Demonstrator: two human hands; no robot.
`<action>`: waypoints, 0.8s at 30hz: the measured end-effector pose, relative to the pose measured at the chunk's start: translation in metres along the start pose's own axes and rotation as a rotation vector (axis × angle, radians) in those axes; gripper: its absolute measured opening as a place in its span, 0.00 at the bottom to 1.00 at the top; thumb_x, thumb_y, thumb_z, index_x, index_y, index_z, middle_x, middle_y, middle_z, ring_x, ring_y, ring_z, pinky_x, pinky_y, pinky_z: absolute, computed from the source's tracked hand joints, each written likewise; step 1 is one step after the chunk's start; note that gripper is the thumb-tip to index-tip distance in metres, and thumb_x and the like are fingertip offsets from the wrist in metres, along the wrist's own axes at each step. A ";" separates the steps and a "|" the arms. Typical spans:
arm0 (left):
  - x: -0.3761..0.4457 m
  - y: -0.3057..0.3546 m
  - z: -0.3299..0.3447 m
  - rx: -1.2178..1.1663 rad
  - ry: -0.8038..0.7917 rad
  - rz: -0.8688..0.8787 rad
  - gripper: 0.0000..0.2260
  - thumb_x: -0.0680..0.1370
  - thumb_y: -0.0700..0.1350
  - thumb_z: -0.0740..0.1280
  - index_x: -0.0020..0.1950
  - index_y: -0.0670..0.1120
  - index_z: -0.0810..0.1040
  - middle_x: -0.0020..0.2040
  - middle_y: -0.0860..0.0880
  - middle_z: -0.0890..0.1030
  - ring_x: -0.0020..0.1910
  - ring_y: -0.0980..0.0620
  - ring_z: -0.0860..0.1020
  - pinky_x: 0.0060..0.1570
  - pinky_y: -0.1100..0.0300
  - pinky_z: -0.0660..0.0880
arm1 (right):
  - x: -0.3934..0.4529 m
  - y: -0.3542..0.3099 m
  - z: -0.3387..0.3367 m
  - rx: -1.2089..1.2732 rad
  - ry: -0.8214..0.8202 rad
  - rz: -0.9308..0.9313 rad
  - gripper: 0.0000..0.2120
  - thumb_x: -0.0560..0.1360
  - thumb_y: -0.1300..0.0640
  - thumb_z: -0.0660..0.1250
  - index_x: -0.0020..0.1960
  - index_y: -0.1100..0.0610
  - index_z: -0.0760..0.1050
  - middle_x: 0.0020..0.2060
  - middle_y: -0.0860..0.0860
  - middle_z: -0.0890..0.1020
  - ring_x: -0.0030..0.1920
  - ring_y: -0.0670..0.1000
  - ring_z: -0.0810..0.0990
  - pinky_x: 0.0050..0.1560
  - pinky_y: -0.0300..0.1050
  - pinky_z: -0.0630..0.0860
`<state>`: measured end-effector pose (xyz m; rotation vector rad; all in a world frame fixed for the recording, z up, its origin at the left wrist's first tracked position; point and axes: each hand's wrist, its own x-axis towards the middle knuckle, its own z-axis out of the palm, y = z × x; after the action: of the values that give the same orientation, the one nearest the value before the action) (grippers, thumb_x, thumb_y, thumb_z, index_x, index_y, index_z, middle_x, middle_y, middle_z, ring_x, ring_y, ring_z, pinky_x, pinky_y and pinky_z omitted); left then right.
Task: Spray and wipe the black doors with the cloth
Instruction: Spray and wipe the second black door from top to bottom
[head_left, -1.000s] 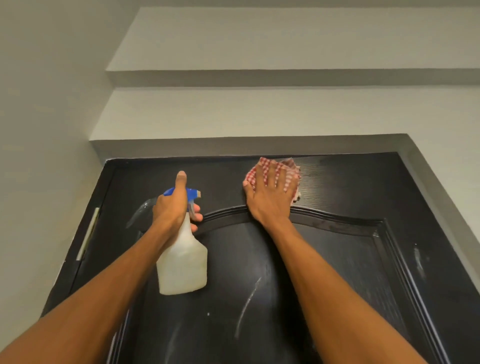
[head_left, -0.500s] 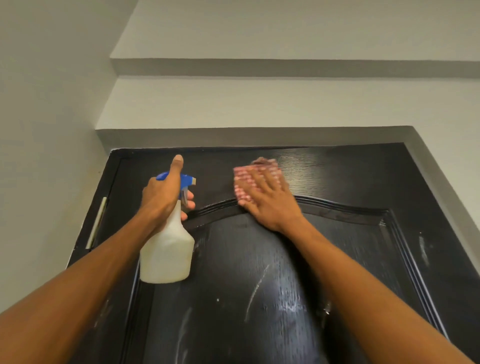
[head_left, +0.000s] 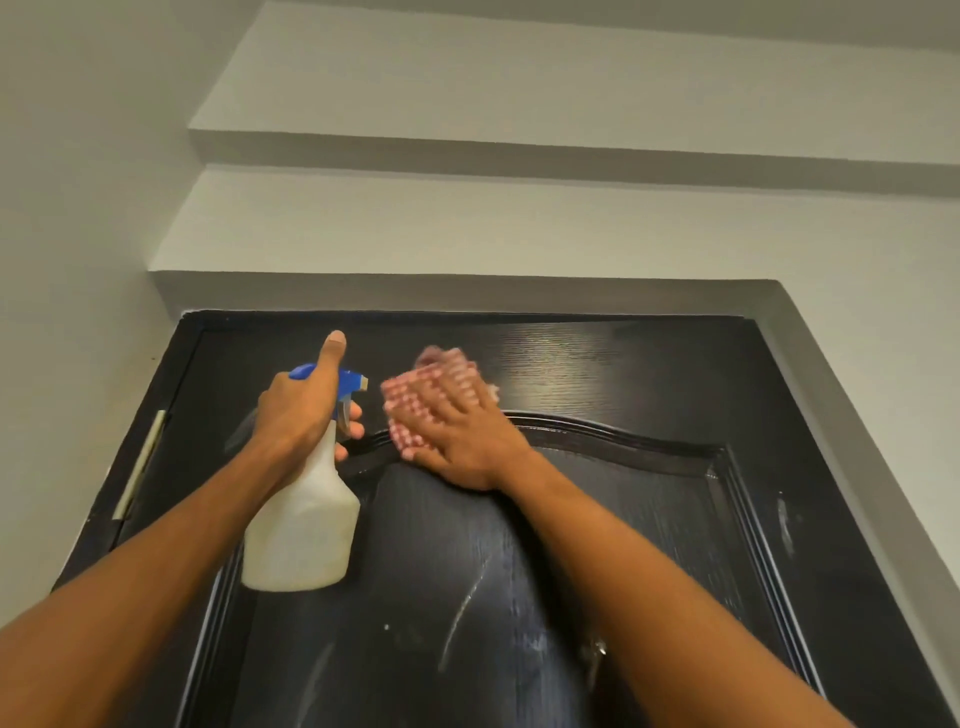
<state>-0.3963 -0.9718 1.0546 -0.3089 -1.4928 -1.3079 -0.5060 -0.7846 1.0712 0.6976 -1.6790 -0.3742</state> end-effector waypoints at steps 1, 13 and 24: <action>-0.001 0.001 0.003 0.012 0.013 0.003 0.30 0.78 0.70 0.56 0.50 0.43 0.78 0.43 0.40 0.83 0.35 0.45 0.81 0.30 0.58 0.76 | -0.002 0.007 -0.005 -0.032 -0.064 -0.060 0.29 0.83 0.34 0.48 0.82 0.38 0.45 0.83 0.49 0.48 0.82 0.55 0.45 0.79 0.62 0.35; 0.012 -0.024 -0.051 -0.008 -0.015 0.064 0.33 0.77 0.69 0.57 0.56 0.38 0.79 0.44 0.37 0.82 0.36 0.42 0.80 0.29 0.58 0.75 | 0.012 0.088 -0.018 0.169 0.140 0.970 0.31 0.83 0.36 0.43 0.81 0.48 0.58 0.79 0.64 0.58 0.80 0.67 0.54 0.74 0.73 0.32; 0.005 -0.035 -0.070 0.045 0.053 0.060 0.30 0.79 0.67 0.56 0.48 0.41 0.80 0.39 0.40 0.82 0.31 0.46 0.80 0.27 0.58 0.75 | 0.038 0.010 -0.006 0.085 0.170 0.268 0.29 0.84 0.34 0.45 0.83 0.41 0.50 0.83 0.50 0.52 0.82 0.55 0.47 0.78 0.56 0.36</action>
<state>-0.3878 -1.0444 1.0272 -0.2857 -1.4558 -1.2244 -0.5066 -0.8002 1.1076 0.5405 -1.6071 -0.0522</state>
